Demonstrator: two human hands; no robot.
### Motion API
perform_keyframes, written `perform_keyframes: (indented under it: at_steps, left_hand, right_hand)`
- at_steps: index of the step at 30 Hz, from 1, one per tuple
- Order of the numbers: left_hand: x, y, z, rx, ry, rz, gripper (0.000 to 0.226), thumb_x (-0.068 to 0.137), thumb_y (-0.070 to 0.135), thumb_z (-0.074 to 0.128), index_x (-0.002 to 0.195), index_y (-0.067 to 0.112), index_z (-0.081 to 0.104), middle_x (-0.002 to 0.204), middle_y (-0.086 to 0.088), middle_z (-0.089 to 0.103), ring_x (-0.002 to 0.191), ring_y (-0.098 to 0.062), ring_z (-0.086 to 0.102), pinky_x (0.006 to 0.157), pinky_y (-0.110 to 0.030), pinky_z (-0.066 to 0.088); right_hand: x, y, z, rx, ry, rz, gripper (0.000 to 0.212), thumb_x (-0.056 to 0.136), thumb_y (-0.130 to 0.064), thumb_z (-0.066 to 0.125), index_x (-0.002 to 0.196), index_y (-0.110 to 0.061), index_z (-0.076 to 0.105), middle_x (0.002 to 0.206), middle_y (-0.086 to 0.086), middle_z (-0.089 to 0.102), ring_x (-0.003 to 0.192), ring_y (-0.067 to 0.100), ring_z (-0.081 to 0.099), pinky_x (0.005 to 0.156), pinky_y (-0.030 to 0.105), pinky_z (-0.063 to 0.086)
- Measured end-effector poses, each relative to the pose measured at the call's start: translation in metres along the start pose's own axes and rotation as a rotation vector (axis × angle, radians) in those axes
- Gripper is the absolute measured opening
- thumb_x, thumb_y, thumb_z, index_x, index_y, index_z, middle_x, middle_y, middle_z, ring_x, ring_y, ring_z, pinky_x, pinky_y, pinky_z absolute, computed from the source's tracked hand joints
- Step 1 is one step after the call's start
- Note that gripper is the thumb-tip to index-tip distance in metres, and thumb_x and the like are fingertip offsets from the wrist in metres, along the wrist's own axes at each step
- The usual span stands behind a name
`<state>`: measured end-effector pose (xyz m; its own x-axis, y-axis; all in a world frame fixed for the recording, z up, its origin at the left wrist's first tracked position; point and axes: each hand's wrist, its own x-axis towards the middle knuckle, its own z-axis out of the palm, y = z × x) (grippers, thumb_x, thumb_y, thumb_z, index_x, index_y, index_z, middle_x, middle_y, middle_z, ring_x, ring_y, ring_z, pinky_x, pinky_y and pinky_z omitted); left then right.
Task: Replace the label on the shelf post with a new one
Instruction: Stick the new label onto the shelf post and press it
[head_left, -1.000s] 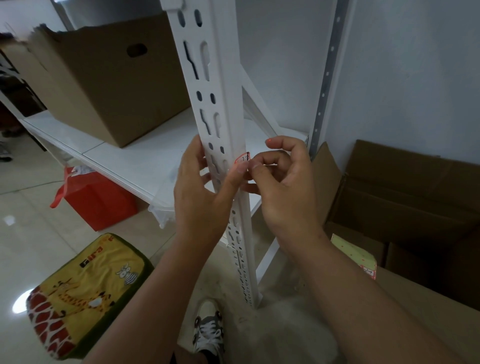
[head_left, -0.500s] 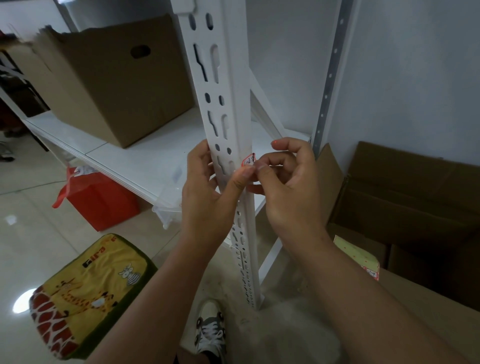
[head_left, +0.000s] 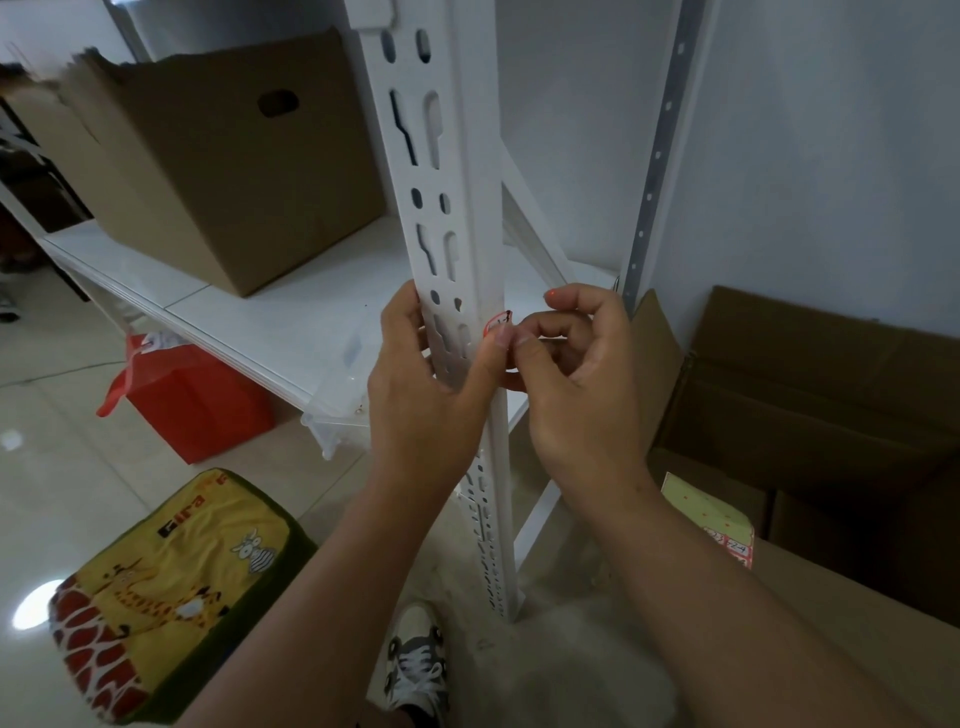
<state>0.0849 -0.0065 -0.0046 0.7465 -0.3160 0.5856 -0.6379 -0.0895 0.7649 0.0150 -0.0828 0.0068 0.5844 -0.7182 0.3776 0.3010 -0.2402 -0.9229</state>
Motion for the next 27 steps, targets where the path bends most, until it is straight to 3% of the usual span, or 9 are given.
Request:
perform_keyframes:
  at_steps: [4, 8, 15, 17, 19, 21, 24, 25, 27]
  left_hand:
    - [-0.001, 0.001, 0.000, 0.027, 0.013, 0.021, 0.050, 0.083, 0.045, 0.066, 0.121, 0.032, 0.036, 0.118, 0.011, 0.057, 0.102, -0.007, 0.062, 0.082, -0.017, 0.056]
    - [-0.001, 0.002, 0.001, 0.047, 0.017, 0.023, 0.050, 0.082, 0.048, 0.063, 0.120, 0.035, 0.034, 0.108, 0.025, 0.052, 0.092, 0.013, 0.059, 0.075, -0.008, 0.051]
    - [-0.001, 0.004, 0.001, 0.111, 0.021, 0.044, 0.050, 0.083, 0.053, 0.060, 0.120, 0.038, 0.029, 0.105, 0.030, 0.047, 0.086, 0.016, 0.055, 0.072, -0.009, 0.050]
    - [-0.001, 0.004, 0.002, 0.137, 0.026, 0.050, 0.048, 0.085, 0.052, 0.059, 0.120, 0.037, 0.030, 0.101, 0.033, 0.046, 0.085, 0.021, 0.055, 0.069, -0.004, 0.048]
    - [0.000, 0.003, 0.003, 0.152, 0.025, 0.047, 0.048, 0.088, 0.052, 0.058, 0.124, 0.028, 0.036, 0.103, 0.028, 0.052, 0.089, 0.013, 0.059, 0.071, -0.007, 0.050]
    - [-0.001, 0.004, 0.005, 0.183, 0.018, 0.040, 0.061, 0.090, 0.054, 0.053, 0.136, 0.018, 0.035, 0.118, 0.009, 0.059, 0.098, -0.004, 0.061, 0.075, -0.011, 0.051]
    - [-0.002, 0.009, 0.007, 0.224, 0.013, 0.046, 0.071, 0.090, 0.058, 0.042, 0.145, 0.017, 0.025, 0.132, 0.000, 0.054, 0.102, -0.002, 0.053, 0.073, -0.002, 0.044]
    - [-0.002, 0.012, 0.008, 0.237, 0.012, 0.048, 0.075, 0.089, 0.061, 0.037, 0.147, 0.018, 0.020, 0.135, -0.001, 0.052, 0.105, -0.004, 0.053, 0.078, -0.006, 0.044]
    - [-0.003, 0.014, 0.009, 0.286, 0.019, 0.063, 0.077, 0.090, 0.061, 0.033, 0.150, 0.017, 0.011, 0.139, -0.006, 0.049, 0.114, -0.018, 0.057, 0.087, -0.026, 0.051]
  right_hand:
    - [0.002, 0.002, -0.001, 0.016, 0.045, 0.035, 0.024, 0.092, -0.012, 0.061, 0.107, -0.026, 0.047, 0.092, -0.004, 0.064, 0.076, 0.009, 0.070, 0.068, 0.025, 0.059]
    - [0.000, 0.004, -0.001, 0.020, 0.035, 0.055, 0.022, 0.093, -0.015, 0.060, 0.107, -0.028, 0.048, 0.095, -0.005, 0.064, 0.079, 0.011, 0.069, 0.070, 0.024, 0.059]
    - [-0.002, 0.001, -0.001, 0.022, 0.003, 0.014, 0.029, 0.091, -0.016, 0.063, 0.099, -0.038, 0.046, 0.092, -0.017, 0.066, 0.090, 0.004, 0.067, 0.074, 0.020, 0.056]
    - [-0.002, 0.001, -0.001, 0.011, 0.011, 0.003, 0.029, 0.091, -0.015, 0.062, 0.101, -0.038, 0.046, 0.095, -0.012, 0.068, 0.092, 0.007, 0.067, 0.081, 0.028, 0.057]
    - [-0.003, 0.000, 0.000, -0.008, 0.023, -0.010, 0.030, 0.092, -0.012, 0.061, 0.103, -0.036, 0.047, 0.096, -0.009, 0.069, 0.094, 0.010, 0.067, 0.085, 0.038, 0.057]
    - [-0.004, -0.001, 0.000, -0.010, 0.032, -0.017, 0.029, 0.092, -0.010, 0.060, 0.104, -0.034, 0.047, 0.096, -0.008, 0.070, 0.094, 0.011, 0.067, 0.086, 0.041, 0.057]
    - [-0.005, -0.001, -0.001, -0.008, 0.041, -0.017, 0.029, 0.092, -0.006, 0.058, 0.104, -0.031, 0.048, 0.094, -0.008, 0.070, 0.092, 0.012, 0.068, 0.085, 0.041, 0.057]
    - [-0.005, -0.002, -0.001, -0.007, 0.044, -0.016, 0.029, 0.092, -0.005, 0.057, 0.104, -0.030, 0.048, 0.094, -0.008, 0.070, 0.090, 0.012, 0.068, 0.084, 0.041, 0.057]
    - [-0.005, -0.002, -0.003, -0.003, 0.046, -0.010, 0.029, 0.092, -0.002, 0.055, 0.104, -0.028, 0.048, 0.094, -0.007, 0.070, 0.088, 0.012, 0.069, 0.083, 0.040, 0.058]
